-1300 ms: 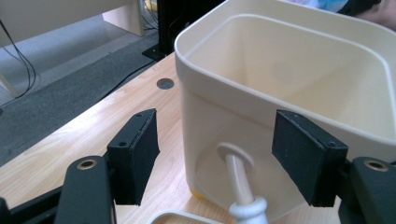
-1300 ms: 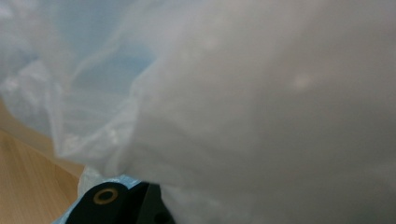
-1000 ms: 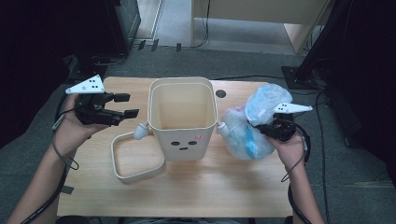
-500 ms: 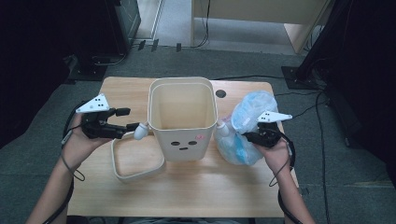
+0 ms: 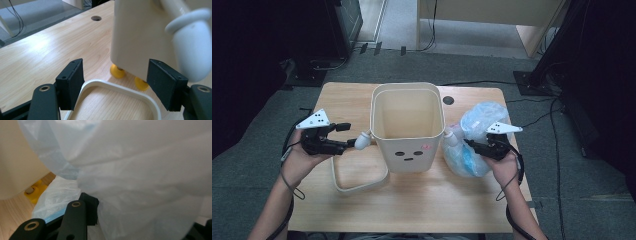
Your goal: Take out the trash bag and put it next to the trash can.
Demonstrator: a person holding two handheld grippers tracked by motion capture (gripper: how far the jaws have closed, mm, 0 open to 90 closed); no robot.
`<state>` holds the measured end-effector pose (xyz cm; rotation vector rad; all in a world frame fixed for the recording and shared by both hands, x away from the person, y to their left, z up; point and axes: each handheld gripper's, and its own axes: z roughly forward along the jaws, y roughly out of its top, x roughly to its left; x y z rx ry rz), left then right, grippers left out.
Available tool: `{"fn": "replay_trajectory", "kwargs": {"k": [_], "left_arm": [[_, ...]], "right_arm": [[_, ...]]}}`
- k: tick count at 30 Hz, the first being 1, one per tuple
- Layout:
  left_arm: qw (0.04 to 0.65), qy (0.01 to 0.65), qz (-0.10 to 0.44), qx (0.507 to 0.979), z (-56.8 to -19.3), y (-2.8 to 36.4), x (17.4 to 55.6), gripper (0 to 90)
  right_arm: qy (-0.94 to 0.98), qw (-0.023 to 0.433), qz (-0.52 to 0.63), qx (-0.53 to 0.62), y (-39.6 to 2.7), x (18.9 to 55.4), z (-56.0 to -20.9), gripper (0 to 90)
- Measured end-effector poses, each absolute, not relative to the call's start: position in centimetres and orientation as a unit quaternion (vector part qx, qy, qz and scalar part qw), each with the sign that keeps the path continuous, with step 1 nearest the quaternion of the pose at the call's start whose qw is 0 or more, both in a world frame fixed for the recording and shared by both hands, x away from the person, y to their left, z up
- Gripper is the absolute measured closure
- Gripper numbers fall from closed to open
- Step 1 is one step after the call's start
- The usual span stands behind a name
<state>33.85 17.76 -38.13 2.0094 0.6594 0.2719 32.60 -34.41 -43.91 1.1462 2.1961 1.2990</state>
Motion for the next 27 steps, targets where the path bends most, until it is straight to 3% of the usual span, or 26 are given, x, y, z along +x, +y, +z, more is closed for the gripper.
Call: {"fn": "replay_trajectory", "kwargs": {"k": [14, 27], "left_arm": [[0.47, 0.276, 0.123, 0.829, -42.4, 18.4, 34.5, 27.8], [0.475, 0.283, 0.13, 0.823, -44.8, 19.8, 34.7, 27.5]], "right_arm": [[0.767, 0.2, 0.437, 0.425, -33.6, 33.3, -45.9, 43.2], [0.76, 0.204, 0.433, 0.44, -33.8, 33.7, -46.7, 35.2]]}}
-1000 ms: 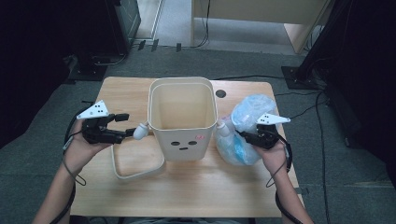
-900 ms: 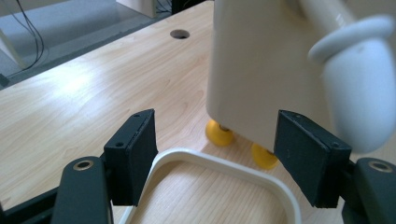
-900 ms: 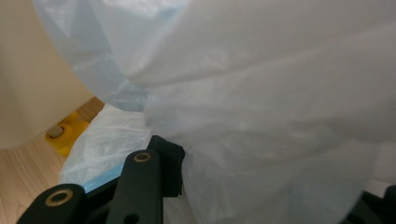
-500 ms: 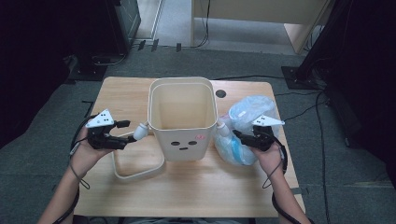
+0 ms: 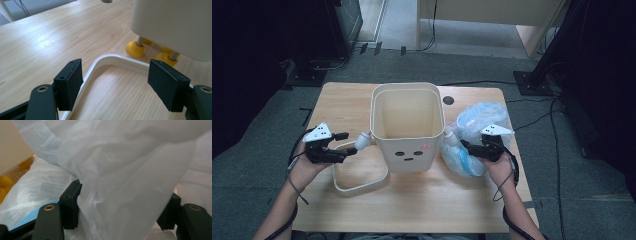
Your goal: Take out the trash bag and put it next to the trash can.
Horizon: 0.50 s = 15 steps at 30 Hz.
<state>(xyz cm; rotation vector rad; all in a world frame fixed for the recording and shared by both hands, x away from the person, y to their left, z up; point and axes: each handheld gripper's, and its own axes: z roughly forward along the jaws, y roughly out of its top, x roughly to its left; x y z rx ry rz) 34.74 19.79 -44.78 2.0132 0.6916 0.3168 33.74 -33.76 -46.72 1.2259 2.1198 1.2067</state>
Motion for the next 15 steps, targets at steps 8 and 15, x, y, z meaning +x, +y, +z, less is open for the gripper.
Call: {"fn": "replay_trajectory", "kwargs": {"k": [8, 15], "left_arm": [[0.458, 0.278, 0.138, 0.833, -46.0, 20.0, 35.0, 26.1], [0.456, 0.288, 0.14, 0.83, -46.7, 20.7, 35.4, 26.4]], "right_arm": [[0.758, 0.201, 0.426, 0.45, -34.0, 34.0, -47.2, 34.0], [0.76, 0.194, 0.424, 0.454, -34.0, 34.1, -47.4, 33.7]]}}
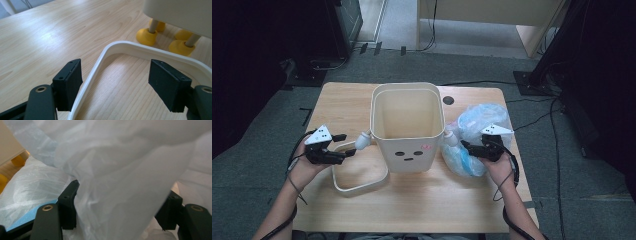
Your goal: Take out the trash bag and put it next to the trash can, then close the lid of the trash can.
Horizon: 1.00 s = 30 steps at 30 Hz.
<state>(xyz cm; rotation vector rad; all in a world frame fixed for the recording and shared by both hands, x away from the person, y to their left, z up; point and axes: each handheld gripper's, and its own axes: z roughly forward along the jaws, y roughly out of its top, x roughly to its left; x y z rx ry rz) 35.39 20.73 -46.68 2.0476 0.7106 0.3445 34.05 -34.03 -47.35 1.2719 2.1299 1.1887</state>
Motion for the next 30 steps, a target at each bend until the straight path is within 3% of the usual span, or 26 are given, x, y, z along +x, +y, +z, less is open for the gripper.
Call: {"fn": "replay_trajectory", "kwargs": {"k": [30], "left_arm": [[0.426, 0.335, 0.126, 0.831, -50.1, 23.0, 36.9, 25.1]], "right_arm": [[0.746, 0.21, 0.431, 0.463, -34.3, 33.9, -47.8, 29.6]]}}
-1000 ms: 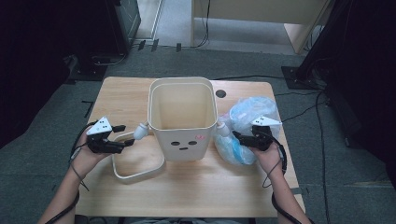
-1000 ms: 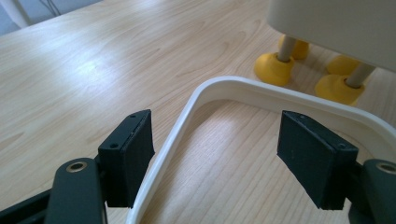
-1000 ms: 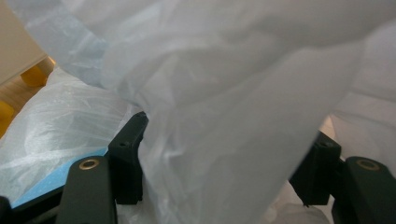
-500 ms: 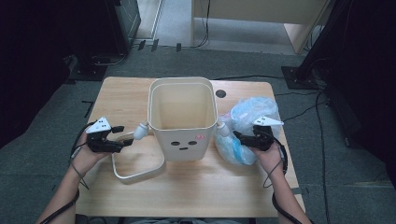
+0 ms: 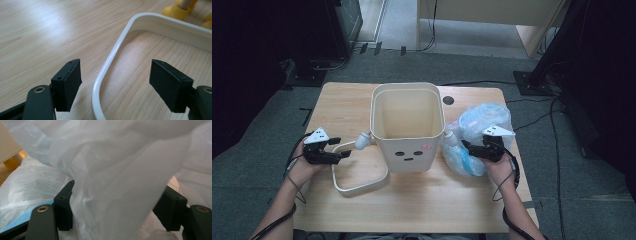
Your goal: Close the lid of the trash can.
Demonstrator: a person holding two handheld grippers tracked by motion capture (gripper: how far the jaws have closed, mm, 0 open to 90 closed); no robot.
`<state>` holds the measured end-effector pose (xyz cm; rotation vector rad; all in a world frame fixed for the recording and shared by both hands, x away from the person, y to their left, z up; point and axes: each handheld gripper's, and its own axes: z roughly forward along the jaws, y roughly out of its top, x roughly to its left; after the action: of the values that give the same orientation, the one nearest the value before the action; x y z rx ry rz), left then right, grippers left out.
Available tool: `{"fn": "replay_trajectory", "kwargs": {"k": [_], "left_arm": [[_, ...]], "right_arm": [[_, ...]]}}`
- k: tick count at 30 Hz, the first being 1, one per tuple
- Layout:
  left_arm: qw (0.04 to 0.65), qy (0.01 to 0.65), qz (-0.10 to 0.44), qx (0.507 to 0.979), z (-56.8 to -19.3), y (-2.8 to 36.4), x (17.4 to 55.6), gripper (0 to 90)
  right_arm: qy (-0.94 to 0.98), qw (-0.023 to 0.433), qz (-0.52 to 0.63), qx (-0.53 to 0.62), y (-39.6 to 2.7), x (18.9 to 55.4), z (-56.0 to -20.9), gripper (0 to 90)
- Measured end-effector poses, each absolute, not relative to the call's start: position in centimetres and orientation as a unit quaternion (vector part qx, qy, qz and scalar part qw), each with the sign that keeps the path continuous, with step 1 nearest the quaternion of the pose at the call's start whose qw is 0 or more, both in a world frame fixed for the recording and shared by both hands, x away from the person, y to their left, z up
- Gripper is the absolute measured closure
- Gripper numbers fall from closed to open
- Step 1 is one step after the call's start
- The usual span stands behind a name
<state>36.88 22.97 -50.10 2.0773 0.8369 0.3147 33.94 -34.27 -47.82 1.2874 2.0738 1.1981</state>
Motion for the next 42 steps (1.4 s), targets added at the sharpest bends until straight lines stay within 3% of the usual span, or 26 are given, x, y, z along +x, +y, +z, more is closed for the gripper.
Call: {"fn": "replay_trajectory", "kwargs": {"k": [13, 42], "left_arm": [[0.413, 0.333, 0.122, 0.839, -51.2, 23.6, 36.9, 27.3], [0.407, 0.362, 0.129, 0.829, -51.5, 24.2, 37.5, 65.4]], "right_arm": [[0.744, 0.196, 0.431, 0.472, -34.2, 34.1, -48.0, 29.6], [0.74, 0.185, 0.428, 0.485, -34.0, 34.3, -48.2, 26.0]]}}
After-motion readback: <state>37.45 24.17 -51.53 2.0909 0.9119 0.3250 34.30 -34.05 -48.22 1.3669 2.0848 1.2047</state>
